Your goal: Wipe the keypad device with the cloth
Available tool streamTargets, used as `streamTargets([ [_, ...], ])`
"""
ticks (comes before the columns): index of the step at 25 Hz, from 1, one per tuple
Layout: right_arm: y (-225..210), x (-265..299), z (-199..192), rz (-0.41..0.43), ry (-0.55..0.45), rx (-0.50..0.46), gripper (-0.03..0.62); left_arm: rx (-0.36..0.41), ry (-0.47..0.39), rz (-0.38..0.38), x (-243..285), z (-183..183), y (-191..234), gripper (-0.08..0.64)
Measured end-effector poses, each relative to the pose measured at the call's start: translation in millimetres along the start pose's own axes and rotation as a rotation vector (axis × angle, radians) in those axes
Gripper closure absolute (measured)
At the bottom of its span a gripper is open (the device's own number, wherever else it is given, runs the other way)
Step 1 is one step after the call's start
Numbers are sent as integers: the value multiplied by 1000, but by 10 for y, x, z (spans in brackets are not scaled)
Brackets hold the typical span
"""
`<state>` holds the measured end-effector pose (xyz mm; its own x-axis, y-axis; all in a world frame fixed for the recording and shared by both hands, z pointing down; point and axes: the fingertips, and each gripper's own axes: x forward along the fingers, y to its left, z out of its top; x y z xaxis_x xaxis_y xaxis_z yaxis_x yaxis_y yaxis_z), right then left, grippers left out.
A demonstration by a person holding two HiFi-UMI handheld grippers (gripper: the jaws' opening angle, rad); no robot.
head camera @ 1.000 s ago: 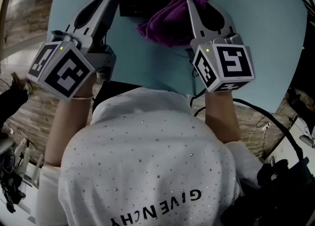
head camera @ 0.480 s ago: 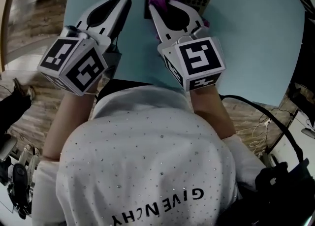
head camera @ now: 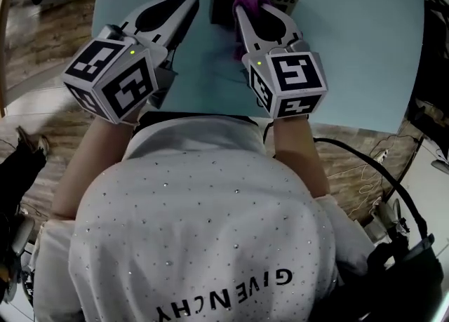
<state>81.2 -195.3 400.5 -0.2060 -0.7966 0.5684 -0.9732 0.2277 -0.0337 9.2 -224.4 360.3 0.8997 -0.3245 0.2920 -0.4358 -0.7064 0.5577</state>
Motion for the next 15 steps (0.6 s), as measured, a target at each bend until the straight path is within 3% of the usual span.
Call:
streamTargets([
  [8,-552,-186,-40,-167,3,6,552,31,31,-70,132,-7,-84,558],
  [15,-938,-337,-150,-280,-1,62,552,-1,42,-62,142,-38,-46,559],
])
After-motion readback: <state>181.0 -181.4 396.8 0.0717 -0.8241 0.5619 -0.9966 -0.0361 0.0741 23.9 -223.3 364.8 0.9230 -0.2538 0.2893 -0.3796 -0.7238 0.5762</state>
